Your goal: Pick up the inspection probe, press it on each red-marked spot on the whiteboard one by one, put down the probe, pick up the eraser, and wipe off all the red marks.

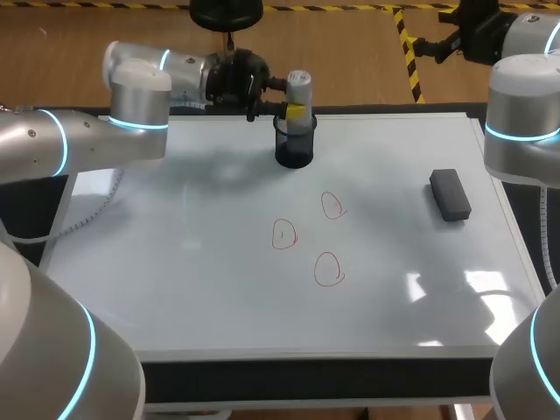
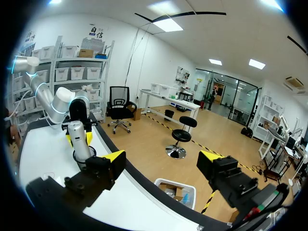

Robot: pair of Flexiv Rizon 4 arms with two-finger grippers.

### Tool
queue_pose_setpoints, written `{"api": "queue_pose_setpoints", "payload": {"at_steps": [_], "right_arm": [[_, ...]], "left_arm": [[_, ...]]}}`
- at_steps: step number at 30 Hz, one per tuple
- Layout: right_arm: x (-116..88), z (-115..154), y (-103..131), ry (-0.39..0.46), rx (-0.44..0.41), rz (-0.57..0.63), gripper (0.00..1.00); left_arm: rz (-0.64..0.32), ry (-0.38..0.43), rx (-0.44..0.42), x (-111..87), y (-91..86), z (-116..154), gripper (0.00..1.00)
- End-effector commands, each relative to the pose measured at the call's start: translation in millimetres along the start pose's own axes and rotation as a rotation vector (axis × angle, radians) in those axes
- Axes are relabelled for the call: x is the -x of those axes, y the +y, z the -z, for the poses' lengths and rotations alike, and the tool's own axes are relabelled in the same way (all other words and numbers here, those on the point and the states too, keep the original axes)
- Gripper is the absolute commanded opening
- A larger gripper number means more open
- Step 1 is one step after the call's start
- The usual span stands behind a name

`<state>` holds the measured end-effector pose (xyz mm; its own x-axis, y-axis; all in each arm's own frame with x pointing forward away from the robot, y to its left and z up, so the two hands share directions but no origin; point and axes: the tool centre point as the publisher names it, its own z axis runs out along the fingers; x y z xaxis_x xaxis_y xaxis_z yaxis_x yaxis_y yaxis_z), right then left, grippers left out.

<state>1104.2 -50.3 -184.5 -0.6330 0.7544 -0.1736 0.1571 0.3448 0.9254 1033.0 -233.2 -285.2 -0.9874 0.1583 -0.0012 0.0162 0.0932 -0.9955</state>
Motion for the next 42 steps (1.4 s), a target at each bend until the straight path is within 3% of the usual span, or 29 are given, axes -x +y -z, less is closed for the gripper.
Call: {"api": "queue_pose_setpoints", "payload": {"at_steps": [1,13,27,42], "right_arm": [[0.0,0.0,0.0,0.000,0.000,0.000,1.00],[0.0,0.0,0.0,0.000,0.000,0.000,1.00],[0.0,0.0,0.0,0.000,0.000,0.000,1.00],[0.0,0.0,0.0,0.000,0.000,0.000,1.00]], "left_arm": [[-0.004,0.005,0.002,2.9,-7.4,-1.6,0.00],[-0.007,-0.006,-0.007,5.3,-24.6,-3.1,0.00],[-0.049,-0.013,-0.033,4.7,-61.2,3.5,0.00],[-0.075,-0.020,-0.049,0.2,-81.6,12.2,0.00]]}}
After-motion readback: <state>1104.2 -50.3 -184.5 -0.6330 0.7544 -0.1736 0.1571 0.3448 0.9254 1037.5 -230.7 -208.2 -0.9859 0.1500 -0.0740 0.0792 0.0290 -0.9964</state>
